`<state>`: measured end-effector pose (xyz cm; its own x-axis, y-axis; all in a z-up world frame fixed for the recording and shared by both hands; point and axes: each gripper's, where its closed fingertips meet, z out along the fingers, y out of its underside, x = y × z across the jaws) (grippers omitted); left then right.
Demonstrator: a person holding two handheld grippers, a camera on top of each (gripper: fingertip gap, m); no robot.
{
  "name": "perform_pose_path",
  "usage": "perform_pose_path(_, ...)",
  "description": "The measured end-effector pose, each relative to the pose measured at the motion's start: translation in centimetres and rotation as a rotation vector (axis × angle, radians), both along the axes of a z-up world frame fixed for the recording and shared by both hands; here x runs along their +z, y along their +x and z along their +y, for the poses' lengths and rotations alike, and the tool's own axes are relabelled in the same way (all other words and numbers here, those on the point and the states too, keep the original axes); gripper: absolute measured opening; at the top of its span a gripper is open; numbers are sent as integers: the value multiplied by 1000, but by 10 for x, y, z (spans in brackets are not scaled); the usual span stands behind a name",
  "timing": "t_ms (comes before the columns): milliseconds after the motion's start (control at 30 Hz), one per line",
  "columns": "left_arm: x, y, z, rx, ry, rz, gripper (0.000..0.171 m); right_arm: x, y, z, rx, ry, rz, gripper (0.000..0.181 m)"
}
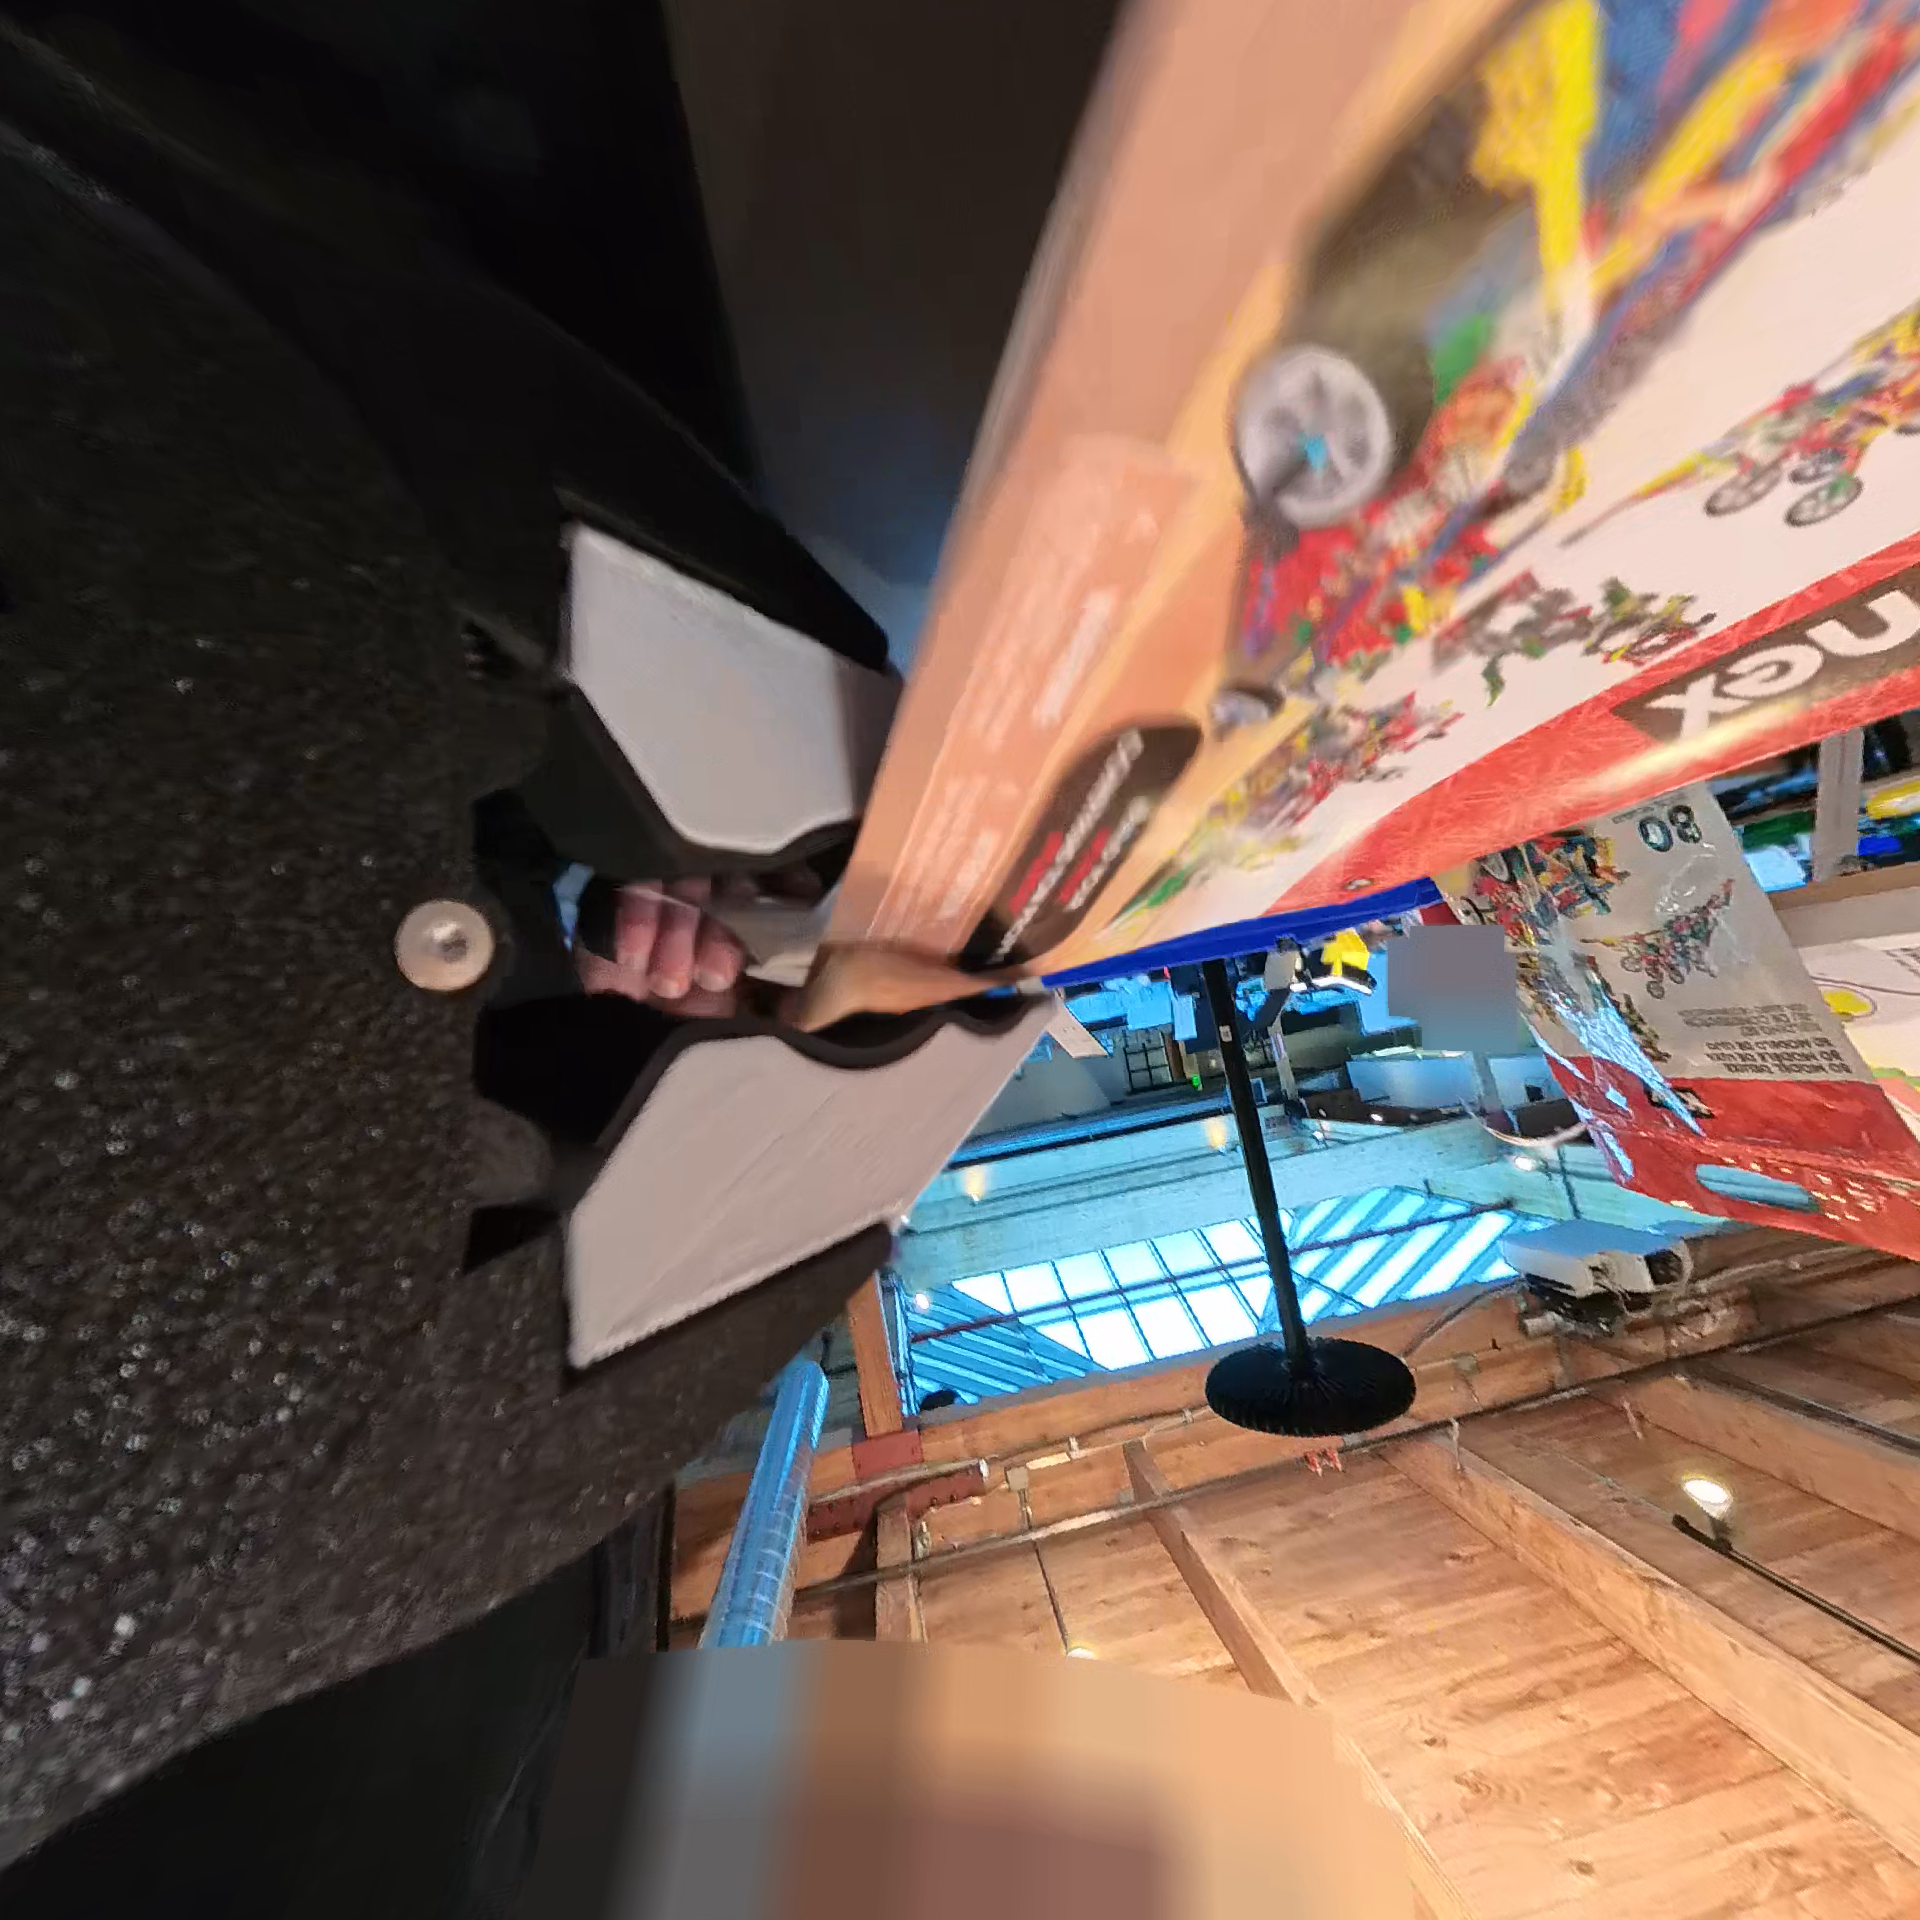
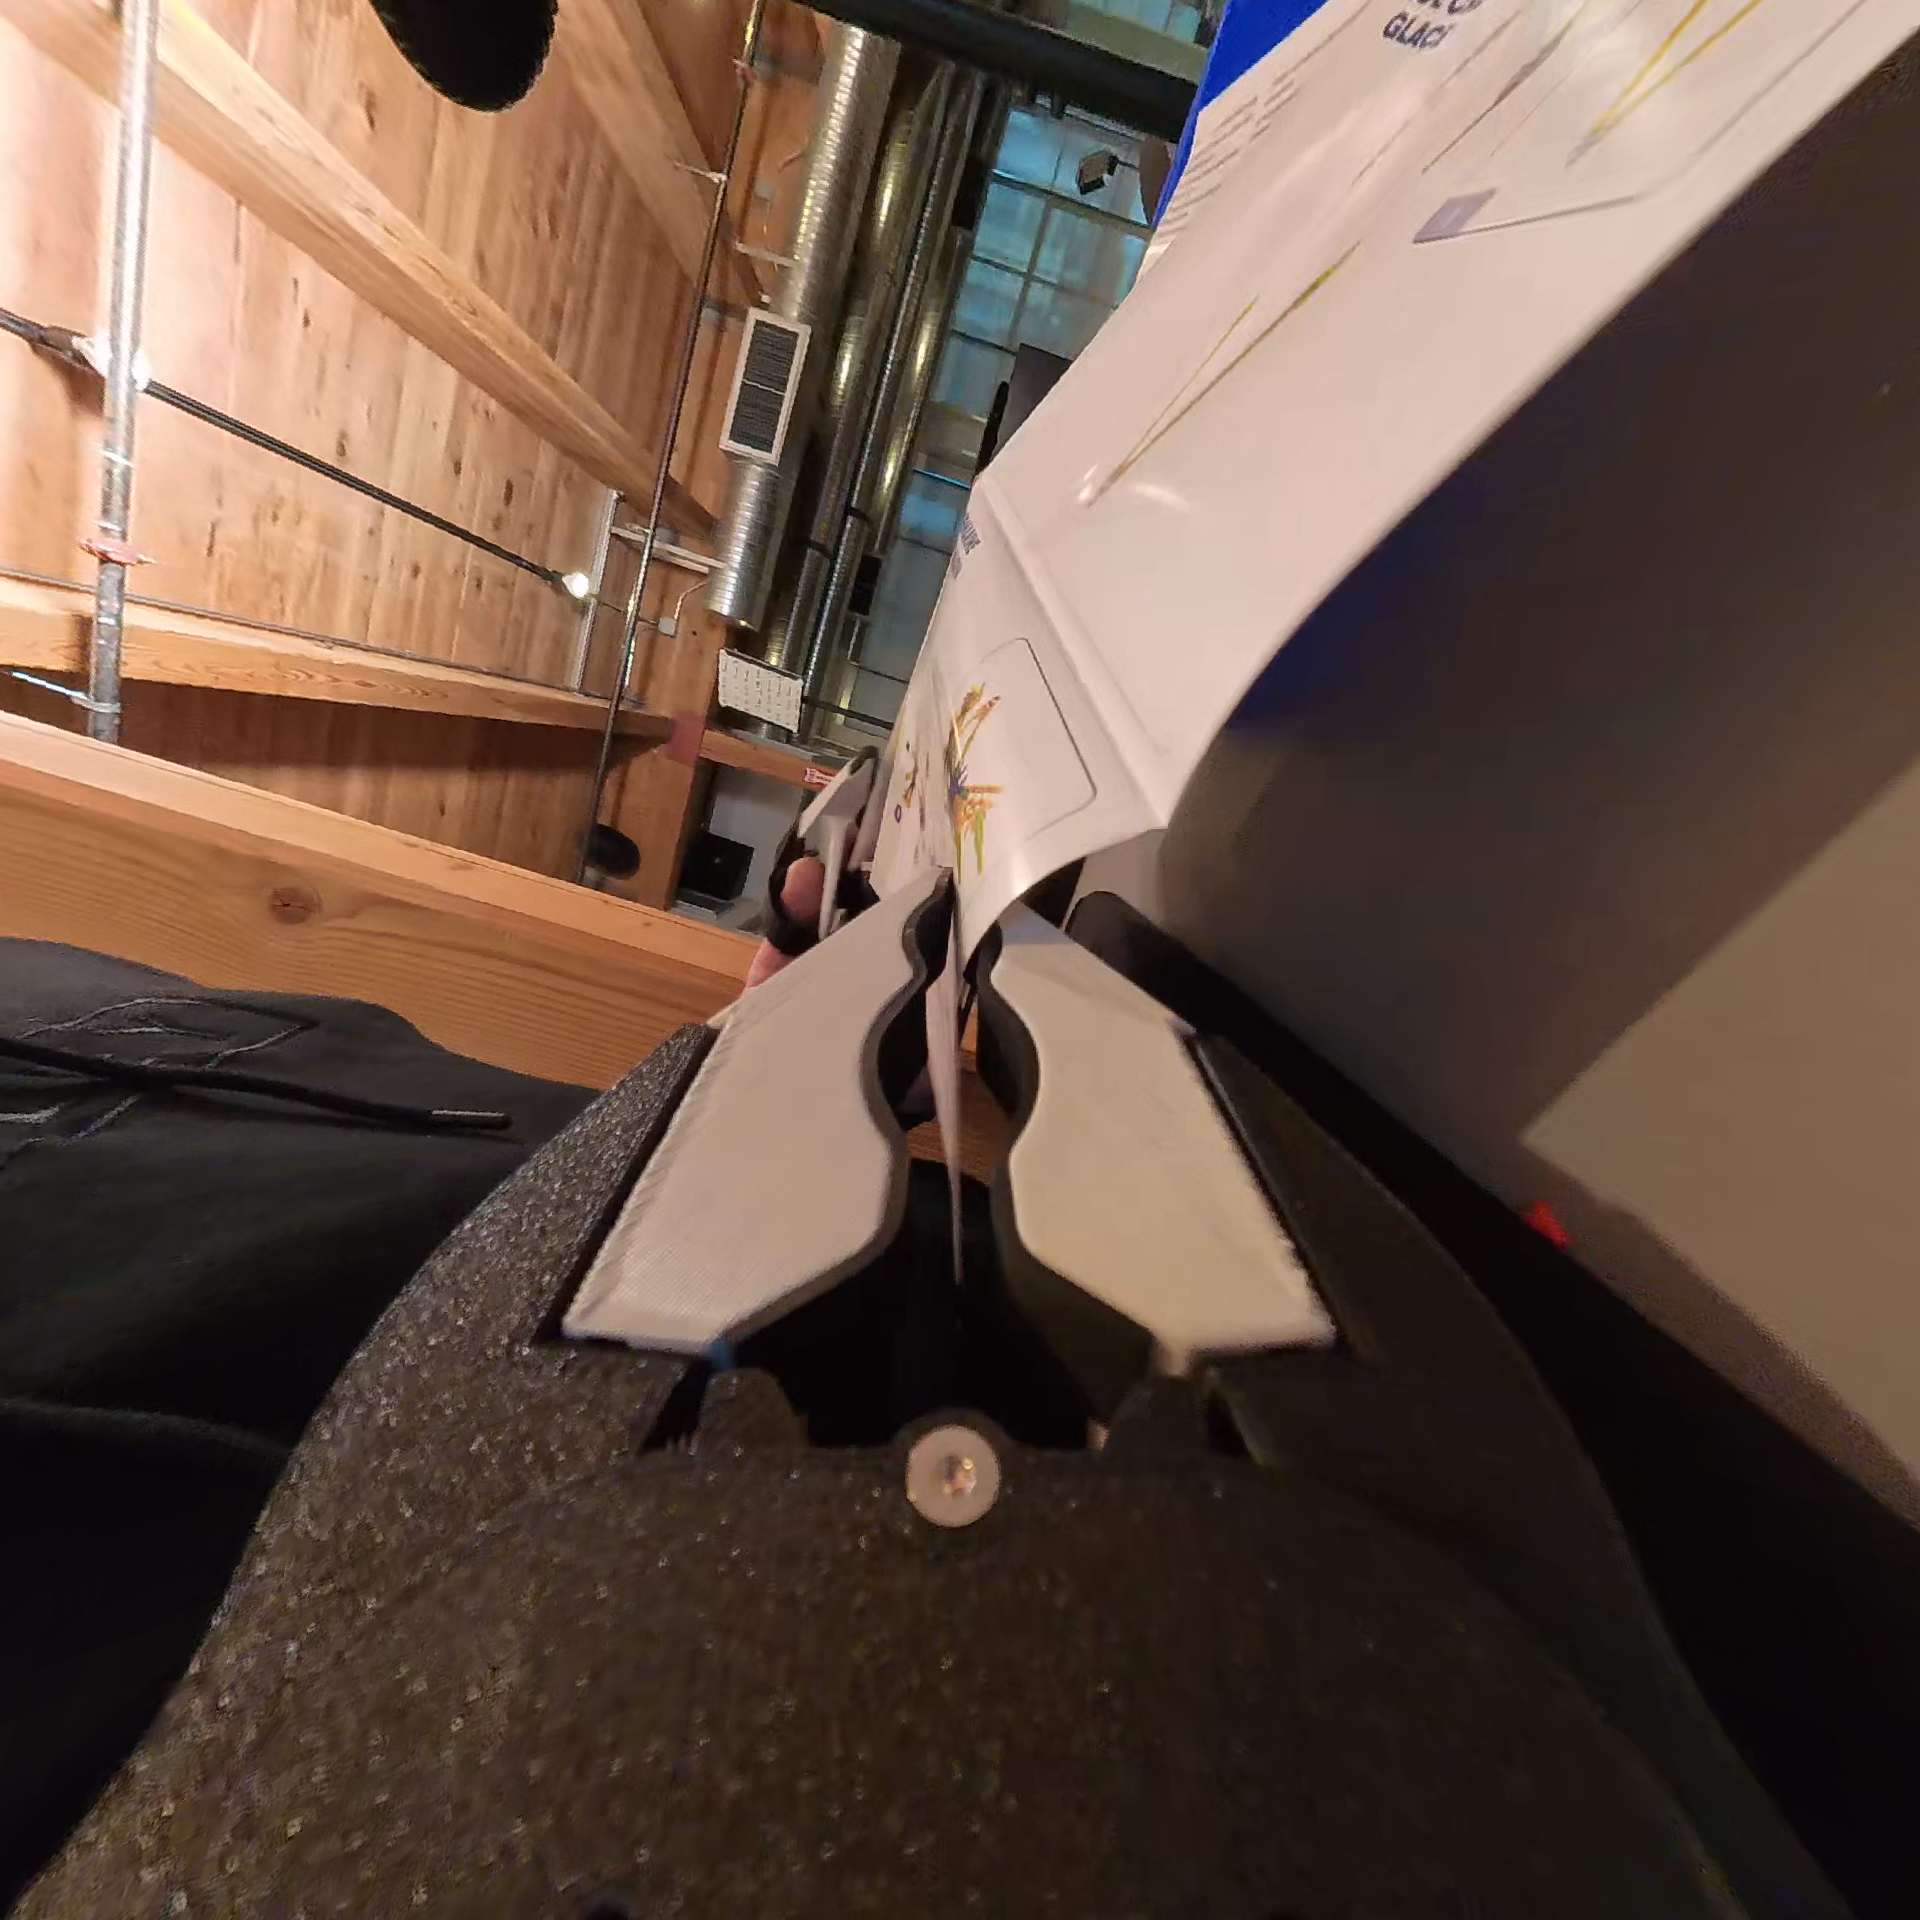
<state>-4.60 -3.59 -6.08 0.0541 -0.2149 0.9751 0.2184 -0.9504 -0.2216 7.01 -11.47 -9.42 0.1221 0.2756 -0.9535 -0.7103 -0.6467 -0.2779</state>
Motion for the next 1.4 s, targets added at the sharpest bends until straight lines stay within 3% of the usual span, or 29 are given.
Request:
perform_pose_path(133, -14, -8, -7, -26, 182, 236, 48, -2, 9, 1, -8, 0, -21, 0)
perform_pose_path(167, -19, -15, -6, -18, 273, 340, 57, -2, 11, 1, -10, 0, -23, 0)
perform_pose_path(300, -14, -40, 2, 12, 714, 690, 65, -2, 16, 2, -7, -6, -20, 0)
perform_pose_path(400, -10, -43, 0, -78, 1118, 963, 80, -3, 18, 2, -3, -10, -17, 0)
perform_pose_path(467, -9, -35, -4, -142, 1327, 1070, 90, -2, 20, 2, 0, -11, -12, 0)
perform_pose_path(533, -4, -29, -7, -135, 1440, 1111, 95, -3, 20, 2, 2, -14, -14, 0)
perform_pose_path(767, -9, -77, 13, -21, 1267, 1172, 93, -5, 29, -1, -12, -22, -41, 0)
perform_pose_path(867, -9, -100, 14, -22, 1282, 1240, 95, -7, 33, -2, -18, -29, -49, 0)
perform_pose_path(1000, -8, -68, 5, -109, 1415, 1214, 105, -8, 35, -3, -11, -33, -41, 0)
perform_pose_path(1167, -27, -16, -1, -251, 1595, 1182, 115, -9, 34, -3, 0, -38, -45, 0)
perform_pose_path(1300, -30, 2, -1, -328, 1714, 1146, 101, -10, 36, -5, 1, -42, -49, 0)
perform_pose_path(1400, -47, 0, 3, -444, 1709, 1176, 101, -10, 38, -6, -2, -39, -39, 0)
